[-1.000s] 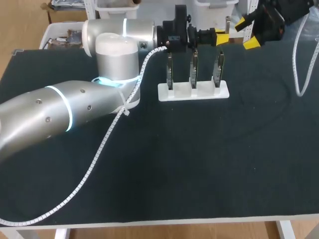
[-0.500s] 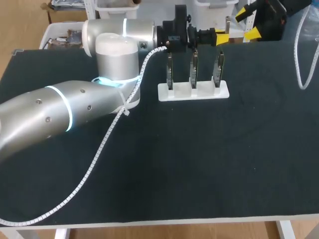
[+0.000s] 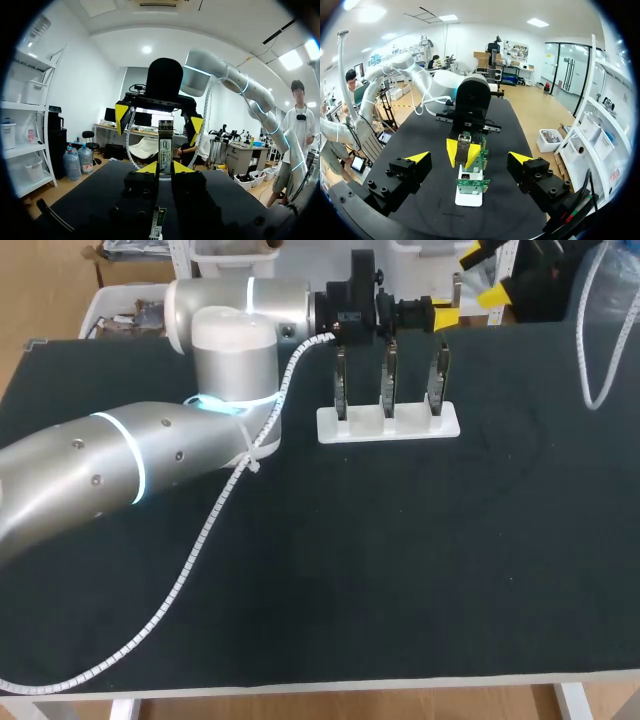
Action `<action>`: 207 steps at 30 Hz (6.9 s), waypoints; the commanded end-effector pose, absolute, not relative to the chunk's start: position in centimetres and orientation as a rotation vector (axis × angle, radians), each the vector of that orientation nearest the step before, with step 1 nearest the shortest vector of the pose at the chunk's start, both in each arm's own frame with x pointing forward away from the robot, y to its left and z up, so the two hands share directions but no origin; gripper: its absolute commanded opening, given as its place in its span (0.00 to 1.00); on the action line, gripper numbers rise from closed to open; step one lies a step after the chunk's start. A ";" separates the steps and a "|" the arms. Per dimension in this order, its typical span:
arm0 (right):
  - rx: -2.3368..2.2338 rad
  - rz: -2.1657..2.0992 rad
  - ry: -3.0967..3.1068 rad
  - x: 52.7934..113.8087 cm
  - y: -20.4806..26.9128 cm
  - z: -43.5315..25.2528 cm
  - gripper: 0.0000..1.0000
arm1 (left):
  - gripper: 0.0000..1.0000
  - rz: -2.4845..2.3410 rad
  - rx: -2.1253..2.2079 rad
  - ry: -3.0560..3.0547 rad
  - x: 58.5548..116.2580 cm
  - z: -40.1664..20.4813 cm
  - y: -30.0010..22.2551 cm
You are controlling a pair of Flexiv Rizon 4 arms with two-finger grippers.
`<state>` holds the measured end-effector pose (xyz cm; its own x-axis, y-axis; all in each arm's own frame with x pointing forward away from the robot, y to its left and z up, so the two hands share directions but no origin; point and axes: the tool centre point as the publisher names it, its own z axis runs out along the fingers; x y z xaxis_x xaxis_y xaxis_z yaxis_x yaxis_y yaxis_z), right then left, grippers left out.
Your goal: Pick up the optical module with the left hand, and insert it into the network port with the right hand.
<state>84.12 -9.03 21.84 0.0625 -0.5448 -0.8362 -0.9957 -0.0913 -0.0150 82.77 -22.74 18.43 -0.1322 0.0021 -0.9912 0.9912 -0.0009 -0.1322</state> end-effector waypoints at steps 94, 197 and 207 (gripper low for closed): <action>-2.282 1.723 1.150 84.5 -6.2 22.7 0.00 | 1.00 -1.306 1.145 1.307 82.8 18.4 -22.8; -2.264 1.721 1.120 84.5 -6.5 22.4 0.00 | 1.00 -0.906 1.500 1.750 82.4 18.2 -16.7; -2.270 1.722 1.120 84.6 -6.4 22.5 0.00 | 1.00 -0.914 1.511 1.743 82.7 18.1 -16.8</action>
<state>83.78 -6.35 22.44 0.1014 -0.4972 -0.8617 -0.9909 -0.1273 -0.0432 82.10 -16.67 18.13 -0.1269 0.5368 -0.8341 0.9911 0.1019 -0.0852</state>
